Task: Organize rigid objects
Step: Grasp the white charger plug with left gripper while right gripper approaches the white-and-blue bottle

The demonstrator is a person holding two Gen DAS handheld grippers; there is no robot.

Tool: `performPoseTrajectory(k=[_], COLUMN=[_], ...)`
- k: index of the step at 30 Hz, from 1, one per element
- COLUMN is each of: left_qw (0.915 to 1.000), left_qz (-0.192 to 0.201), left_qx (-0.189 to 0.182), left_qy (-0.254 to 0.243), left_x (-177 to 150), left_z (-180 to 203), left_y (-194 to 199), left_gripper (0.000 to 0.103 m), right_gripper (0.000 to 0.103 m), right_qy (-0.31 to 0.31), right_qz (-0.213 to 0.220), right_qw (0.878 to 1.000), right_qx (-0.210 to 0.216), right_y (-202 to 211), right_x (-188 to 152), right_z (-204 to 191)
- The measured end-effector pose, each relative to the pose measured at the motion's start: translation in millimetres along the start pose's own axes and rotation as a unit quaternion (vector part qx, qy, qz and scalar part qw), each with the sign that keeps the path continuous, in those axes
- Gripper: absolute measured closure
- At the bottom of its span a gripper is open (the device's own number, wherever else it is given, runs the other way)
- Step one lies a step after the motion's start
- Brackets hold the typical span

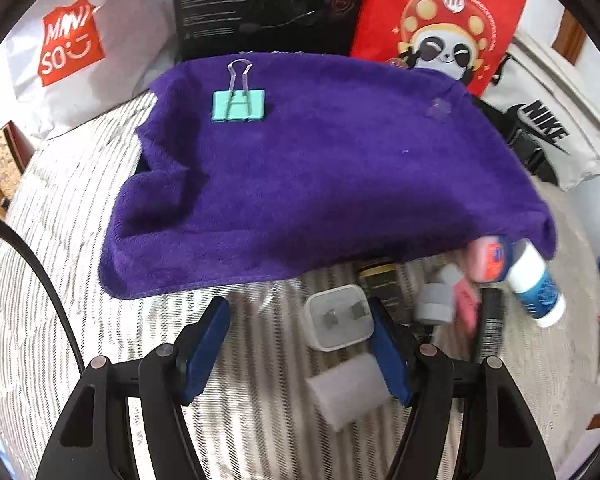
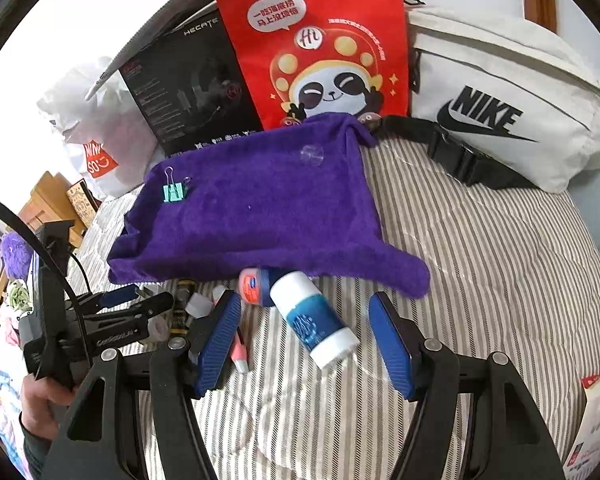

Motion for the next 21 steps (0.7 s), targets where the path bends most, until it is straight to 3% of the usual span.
performPoseTrajectory(k=[12,16,19,21], left_qw=[0.9998,0.999,0.9987,0.9987], left_qz=[0.013,0.021,0.028,0.033], left_qx=[0.016,0.03,0.024,0.019], left_qy=[-0.007,-0.027,-0.035,-0.035], left_x=[-3.0,-2.1,-3.2,-4.7], left_z=[-4.1,1.9,4.2,2.2], left_y=[0.6,-0.6,1.5,3.4], left_gripper=[0.038,0.054,0.075,0.076], right_gripper=[0.037,0.037,0.037,0.037], right_qy=[0.0,0.003,0.0,-0.002], right_qz=[-0.015,-0.016,-0.019,-0.021], right_qw=[1.0,1.0,0.999,0.999], right_qx=[-0.016,-0.024,-0.027,-0.03], right_y=[-15.8,-17.8,-18.6,-19.6], right_x=[-8.0,-11.2,-14.0,-16.1], right_z=[13.4,19.7,26.9,31.9])
Point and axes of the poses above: each gripper's, at about its wrist camera, not at the fingertips, and y roughly against the way its jaws point, z to its right, x to its top, the point moved 2 cm from there along -y, roughly the way its jaws point, and after that the axes turned 7 degrees about -x, right-handed, at the moved point
